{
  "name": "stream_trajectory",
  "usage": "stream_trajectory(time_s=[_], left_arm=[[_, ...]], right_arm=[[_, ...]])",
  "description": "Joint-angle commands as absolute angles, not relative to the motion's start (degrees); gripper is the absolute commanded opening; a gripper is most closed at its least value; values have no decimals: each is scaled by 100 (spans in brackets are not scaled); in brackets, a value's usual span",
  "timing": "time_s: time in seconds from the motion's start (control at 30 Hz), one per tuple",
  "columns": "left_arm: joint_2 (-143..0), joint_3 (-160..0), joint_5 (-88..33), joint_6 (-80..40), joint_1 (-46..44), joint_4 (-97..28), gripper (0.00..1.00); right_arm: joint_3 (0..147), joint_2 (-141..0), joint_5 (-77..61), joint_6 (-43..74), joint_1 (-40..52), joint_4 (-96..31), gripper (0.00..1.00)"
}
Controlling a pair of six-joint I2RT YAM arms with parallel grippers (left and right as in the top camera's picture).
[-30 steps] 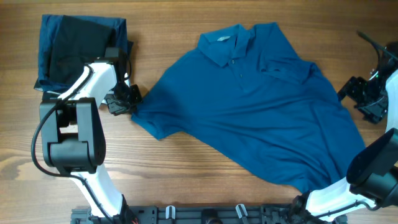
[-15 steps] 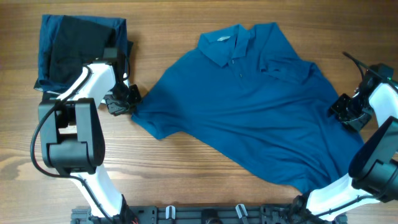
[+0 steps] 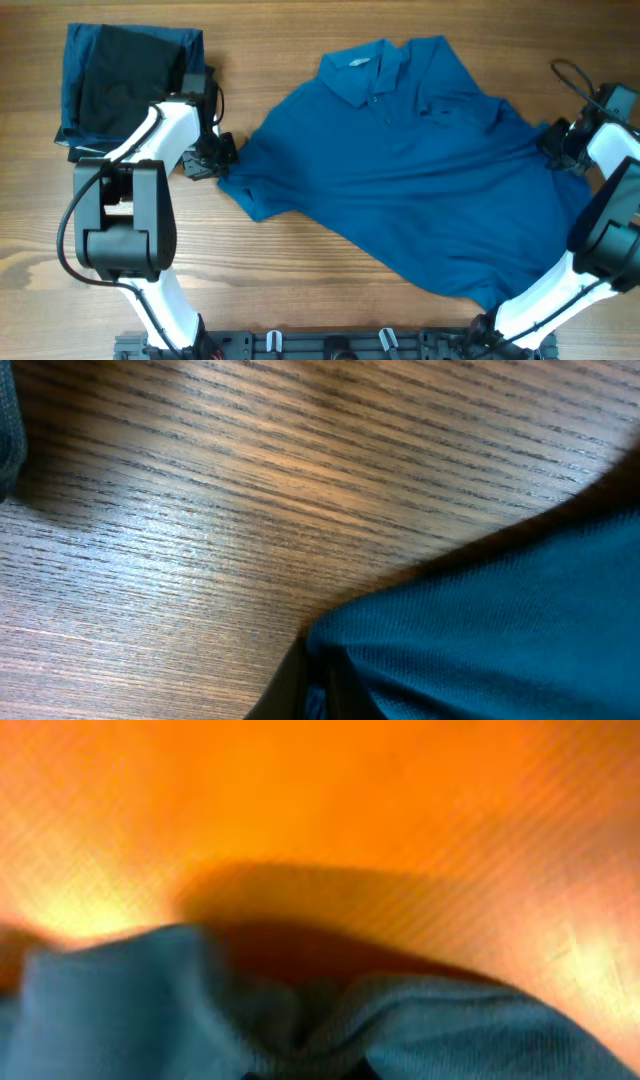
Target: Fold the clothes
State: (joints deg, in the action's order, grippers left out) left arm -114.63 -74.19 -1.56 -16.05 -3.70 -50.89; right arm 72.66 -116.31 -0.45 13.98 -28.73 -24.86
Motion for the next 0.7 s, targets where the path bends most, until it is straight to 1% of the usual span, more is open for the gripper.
stream_trajectory(time_s=[0.0, 0.17, 0.23, 0.3, 0.33, 0.4, 0.53, 0.6, 0.67], left_arm=[[-11810, -7220, -318, -1678, -478, -4952, 4], [-11810, -7220, -320, -1680, -478, -4989, 4], [-11810, -7220, -364, -1682, -478, -4991, 4], [-11810, -7220, -408, -1702, -478, -4991, 4], [-11810, -7220, -408, -1702, -478, -5013, 4], [-11810, -7220, -405, -1702, -478, -5039, 4], [-11810, -7220, -408, -1704, -478, -5057, 4], [-11810, -7220, -408, -1704, -478, -5063, 4], [-11810, -7220, -408, -1704, -478, -5076, 4]], right_arm=[[7087, -12436, -248, 1072, -2882, -1859, 4], [7380, -12436, -327, 895, -2871, -1057, 4], [7522, -12436, -725, 851, -2869, -823, 5], [7856, -12422, -1052, 856, -2869, -939, 9], [8178, -12385, -1114, 864, -2877, -1258, 14], [8936, -12300, -1096, 871, -2897, -2180, 20], [10965, -12127, -622, 1052, -3089, -5249, 34], [11316, -12127, -279, 1251, -3236, -6193, 35], [11233, -12182, -193, 1247, -3463, -6875, 36]])
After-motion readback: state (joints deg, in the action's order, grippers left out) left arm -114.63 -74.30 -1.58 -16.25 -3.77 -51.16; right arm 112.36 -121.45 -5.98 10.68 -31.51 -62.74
